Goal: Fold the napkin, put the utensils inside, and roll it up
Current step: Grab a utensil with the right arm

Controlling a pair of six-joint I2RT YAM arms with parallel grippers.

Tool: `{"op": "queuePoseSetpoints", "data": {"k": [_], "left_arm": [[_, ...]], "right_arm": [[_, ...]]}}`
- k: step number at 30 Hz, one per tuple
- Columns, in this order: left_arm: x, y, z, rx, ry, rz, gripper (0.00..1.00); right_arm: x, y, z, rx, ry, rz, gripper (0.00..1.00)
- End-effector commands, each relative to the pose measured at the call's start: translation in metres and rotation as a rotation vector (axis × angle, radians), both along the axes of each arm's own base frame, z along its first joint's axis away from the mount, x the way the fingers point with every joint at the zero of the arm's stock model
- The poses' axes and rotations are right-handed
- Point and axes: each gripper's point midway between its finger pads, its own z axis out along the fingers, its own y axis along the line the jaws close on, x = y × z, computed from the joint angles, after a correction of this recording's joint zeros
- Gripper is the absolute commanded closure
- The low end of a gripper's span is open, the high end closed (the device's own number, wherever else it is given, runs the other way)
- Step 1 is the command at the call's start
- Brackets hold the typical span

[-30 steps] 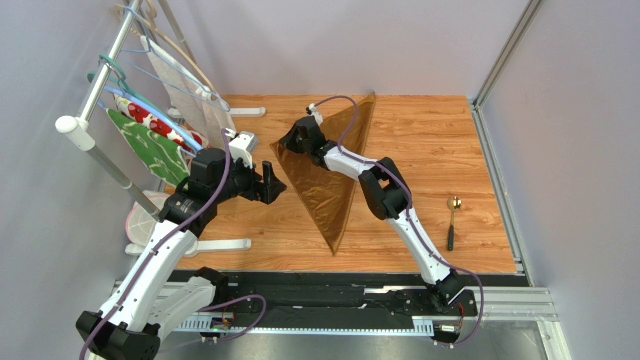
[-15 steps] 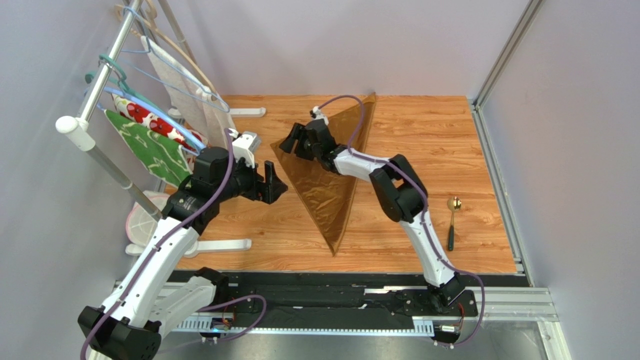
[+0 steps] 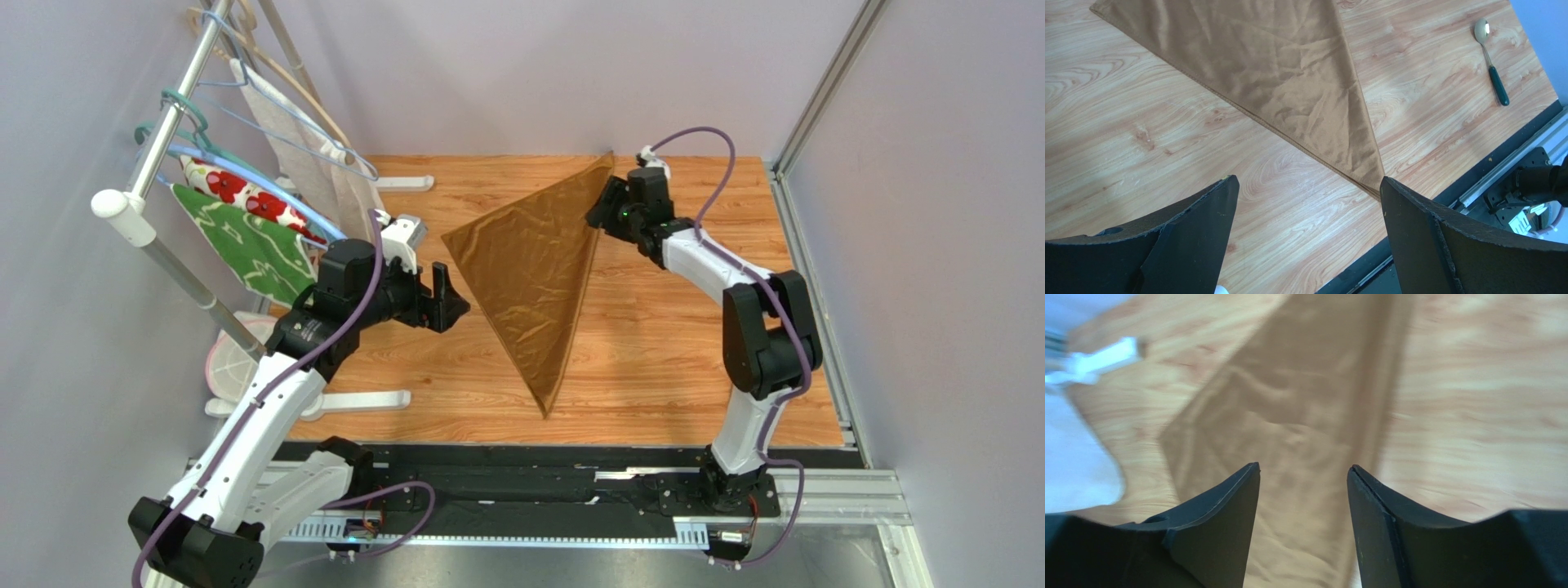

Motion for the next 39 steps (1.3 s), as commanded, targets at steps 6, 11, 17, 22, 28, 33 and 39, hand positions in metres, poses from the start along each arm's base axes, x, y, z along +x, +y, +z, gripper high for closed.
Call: {"op": "queuePoseSetpoints", "data": {"k": [6, 11, 17, 22, 28, 33, 39], "left_arm": [[0.002, 0.001, 0.001, -0.002, -0.010, 0.004, 0.06], [0.002, -0.002, 0.001, -0.010, -0.004, -0.008, 0.06], [0.000, -0.004, 0.004, -0.023, -0.010, -0.020, 0.06], [-0.002, -0.005, 0.005, -0.030, -0.013, -0.029, 0.05], [-0.002, -0.006, 0.005, -0.030, -0.009, -0.032, 0.05], [-0.003, -0.008, 0.005, -0.038, 0.002, -0.047, 0.05], [-0.003, -0.005, 0.008, -0.033, -0.016, -0.032, 0.05]], "right_arm": [[-0.119, -0.197, -0.004, -0.289, 0.250, -0.310, 0.43], [-0.195, -0.272, -0.027, -0.398, 0.402, -0.487, 0.39], [-0.213, -0.297, -0.057, -0.346, 0.513, -0.511, 0.34], [-0.225, -0.296, -0.092, -0.318, 0.639, -0.492, 0.36], [-0.248, -0.285, -0.111, -0.288, 0.678, -0.486, 0.41], [-0.256, -0.275, -0.124, -0.254, 0.718, -0.463, 0.50], [-0.254, -0.253, -0.135, -0.157, 0.734, -0.374, 0.67]]}}
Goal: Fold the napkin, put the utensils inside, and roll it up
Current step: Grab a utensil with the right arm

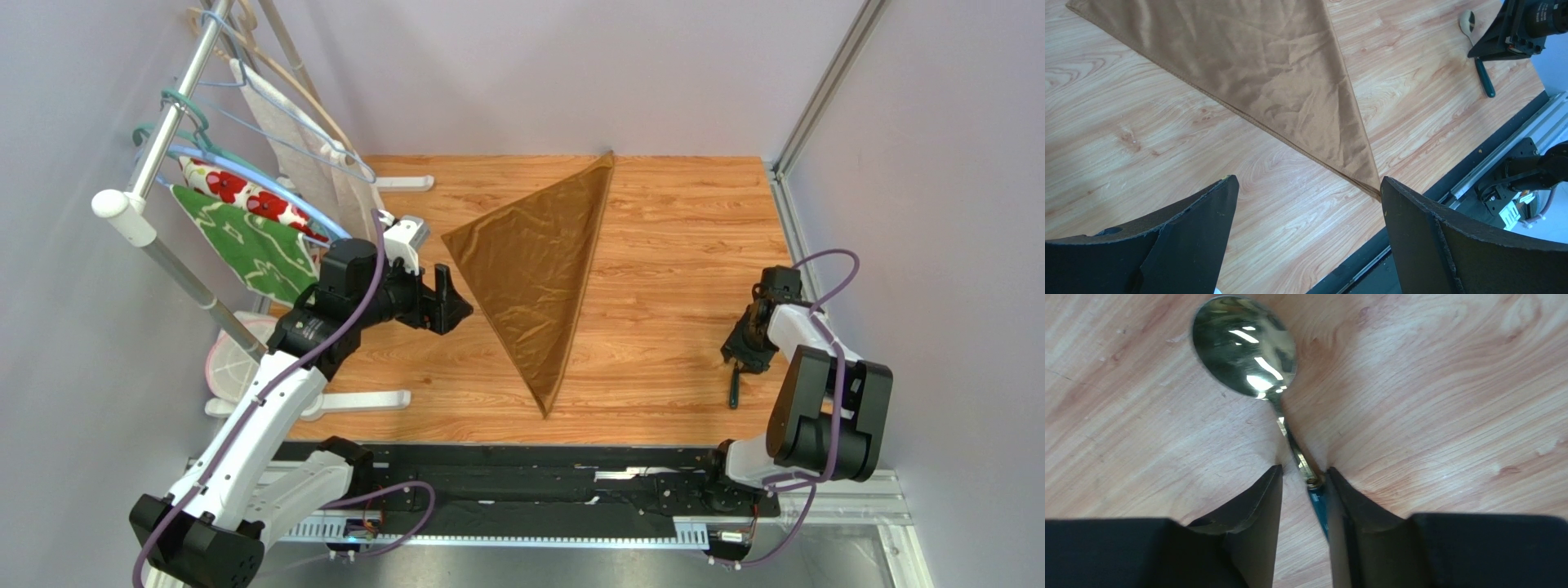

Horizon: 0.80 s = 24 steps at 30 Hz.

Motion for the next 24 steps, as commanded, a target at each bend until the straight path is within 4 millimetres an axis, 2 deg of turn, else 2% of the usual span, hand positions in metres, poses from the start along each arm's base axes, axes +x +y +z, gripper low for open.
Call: {"op": "queuePoseSetpoints", "data": {"k": [1, 5, 7, 11, 12, 13, 18, 19, 24], "left_arm": [[0.001, 0.002, 0.010, -0.015, -0.036, 0.008, 0.05], [0.002, 0.004, 0.011, -0.018, -0.037, 0.018, 0.05], [0.003, 0.005, 0.012, -0.018, -0.040, 0.024, 0.05], [0.004, 0.009, 0.012, -0.014, -0.042, 0.036, 0.05], [0.005, 0.010, 0.011, -0.012, -0.042, 0.042, 0.05], [0.006, 0.011, 0.012, -0.013, -0.046, 0.046, 0.05], [0.007, 0.013, 0.011, -0.008, -0.046, 0.057, 0.05], [0.007, 0.013, 0.011, -0.007, -0.046, 0.059, 0.05], [0.008, 0.013, 0.009, -0.005, -0.040, 0.059, 0.05]], "right_arm": [[0.007, 0.023, -0.006, 0.122, -0.033, 0.042, 0.69], [0.018, 0.042, 0.000, 0.161, -0.087, 0.085, 0.77], [0.027, 0.050, 0.003, 0.174, -0.125, 0.093, 0.84], [0.042, 0.084, 0.005, 0.215, -0.147, 0.172, 0.99], [0.048, 0.091, 0.007, 0.222, -0.157, 0.192, 1.00], [0.052, 0.108, 0.008, 0.234, -0.163, 0.225, 1.00], [0.084, 0.154, 0.018, 0.259, -0.207, 0.327, 1.00], [0.097, 0.166, 0.030, 0.271, -0.238, 0.353, 1.00], [0.135, 0.214, 0.062, 0.303, -0.308, 0.457, 1.00]]}}
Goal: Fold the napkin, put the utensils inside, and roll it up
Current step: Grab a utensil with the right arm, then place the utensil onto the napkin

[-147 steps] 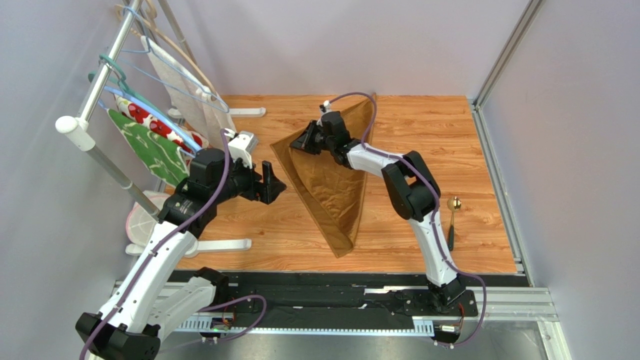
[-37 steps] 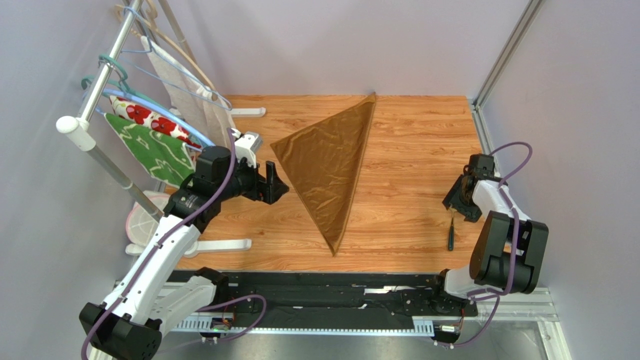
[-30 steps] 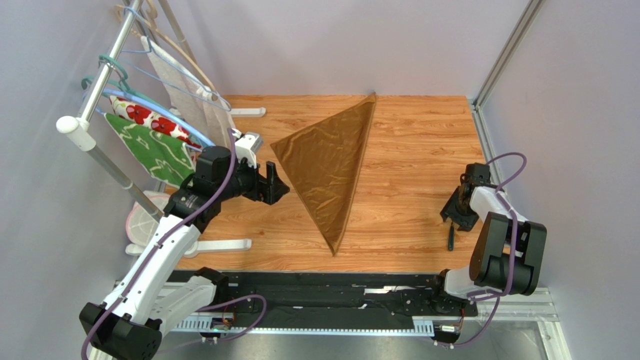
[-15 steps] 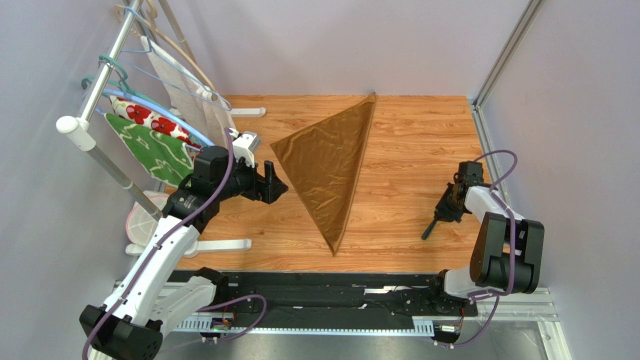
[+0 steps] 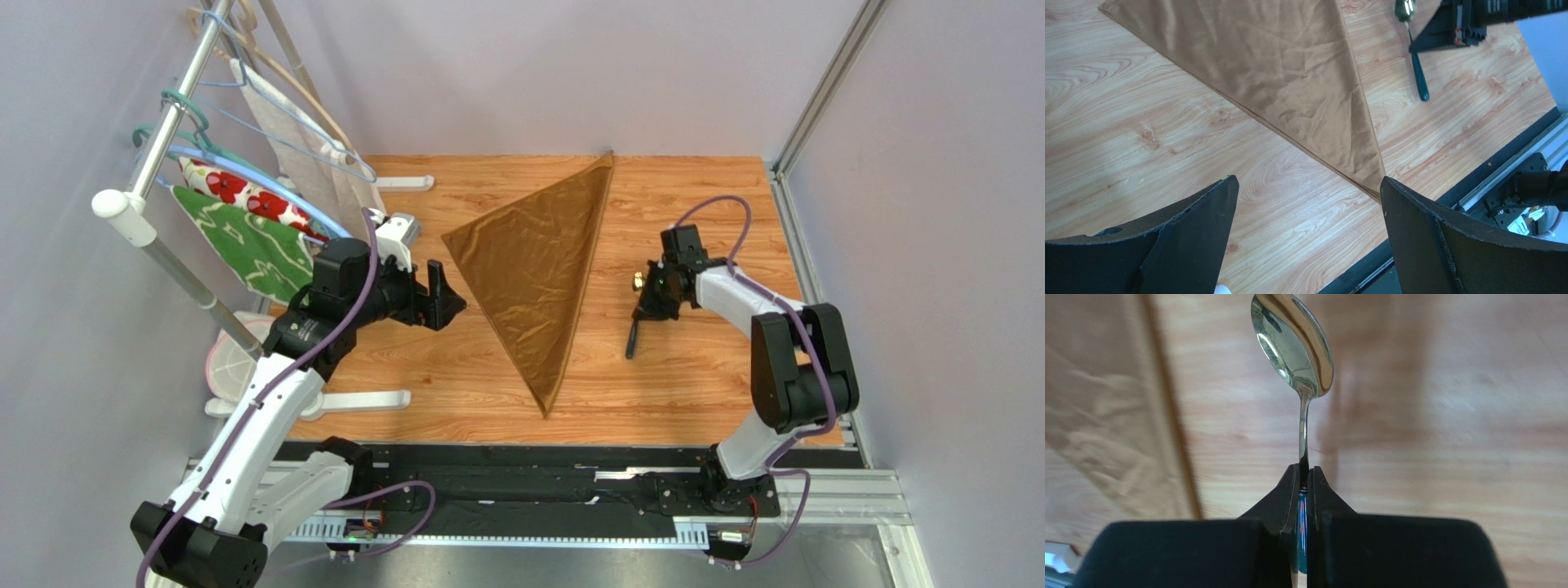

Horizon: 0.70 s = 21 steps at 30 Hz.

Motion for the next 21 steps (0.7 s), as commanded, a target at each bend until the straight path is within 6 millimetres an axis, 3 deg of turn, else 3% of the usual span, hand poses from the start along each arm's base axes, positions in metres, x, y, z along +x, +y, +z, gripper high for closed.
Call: {"op": "queuePoseSetpoints", "data": {"k": [1, 2, 4, 7, 8, 10, 11, 12, 15, 21], "left_arm": [[0.002, 0.001, 0.005, -0.009, -0.020, 0.008, 0.05], [0.002, 0.001, 0.006, -0.008, -0.022, 0.008, 0.05], [0.002, 0.001, 0.005, -0.007, -0.018, 0.008, 0.05], [0.002, 0.002, 0.004, -0.005, -0.016, 0.012, 0.05], [0.002, 0.002, 0.003, -0.004, -0.015, 0.014, 0.05], [0.003, 0.002, 0.004, -0.004, -0.017, 0.015, 0.05], [0.003, 0.002, 0.003, -0.004, -0.015, 0.012, 0.05], [0.003, 0.002, 0.003, -0.003, -0.014, 0.013, 0.05], [0.003, 0.002, 0.004, -0.004, -0.015, 0.012, 0.05], [0.003, 0.002, 0.004, -0.012, -0.014, 0.010, 0.05]], "right_arm": [[0.053, 0.049, 0.038, 0.067, -0.127, 0.065, 1.00], [0.070, 0.061, 0.053, 0.087, -0.166, 0.078, 1.00], [0.083, 0.080, 0.059, 0.110, -0.179, 0.105, 1.00], [0.106, 0.109, 0.059, 0.137, -0.176, 0.118, 1.00], [0.110, 0.115, 0.047, 0.142, -0.150, 0.120, 1.00], [0.126, 0.130, 0.054, 0.158, -0.170, 0.122, 1.00], [0.129, 0.131, 0.038, 0.140, -0.134, 0.112, 1.00], [0.140, 0.136, 0.046, 0.149, -0.147, 0.095, 1.00], [0.147, 0.142, 0.035, 0.154, -0.119, 0.062, 1.00], [0.150, 0.144, 0.027, 0.129, -0.100, 0.023, 1.00]]}}
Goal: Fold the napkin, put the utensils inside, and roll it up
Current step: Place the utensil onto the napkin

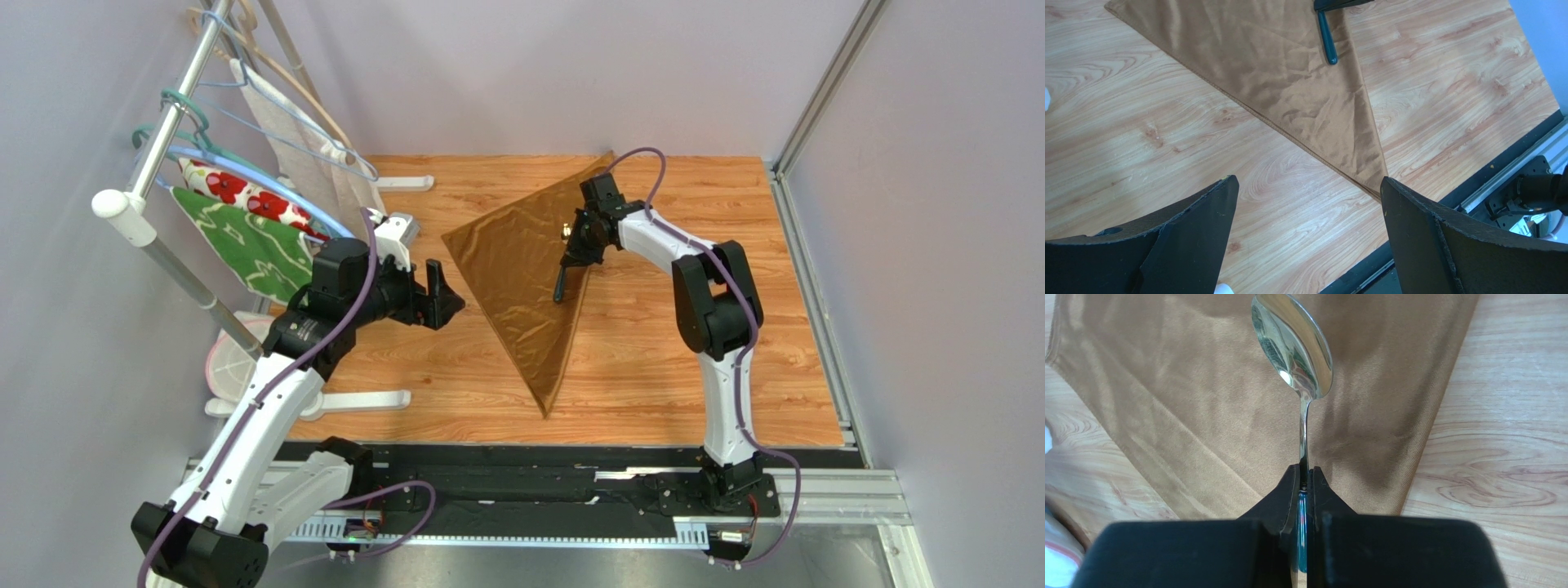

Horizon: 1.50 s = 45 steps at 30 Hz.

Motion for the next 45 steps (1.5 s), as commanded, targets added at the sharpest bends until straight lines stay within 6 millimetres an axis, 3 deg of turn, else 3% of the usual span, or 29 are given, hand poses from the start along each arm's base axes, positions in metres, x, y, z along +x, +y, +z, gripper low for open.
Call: {"op": "queuePoseSetpoints", "data": {"k": [1, 22, 32, 45], "left_arm": [[0.002, 0.000, 0.005, -0.016, -0.015, 0.000, 0.05], [0.002, 0.000, 0.007, -0.023, -0.020, 0.000, 0.05], [0.002, 0.000, 0.006, -0.023, -0.017, -0.001, 0.05], [0.002, -0.002, 0.004, -0.029, -0.005, -0.008, 0.05]], "right_arm": [[0.013, 0.002, 0.015, 0.006, -0.024, -0.054, 1.00], [0.010, -0.030, 0.004, -0.057, 0.010, -0.069, 1.00], [0.017, -0.031, 0.001, -0.064, 0.020, -0.042, 1.00], [0.007, -0.025, -0.008, -0.036, 0.056, -0.027, 1.00]]}}
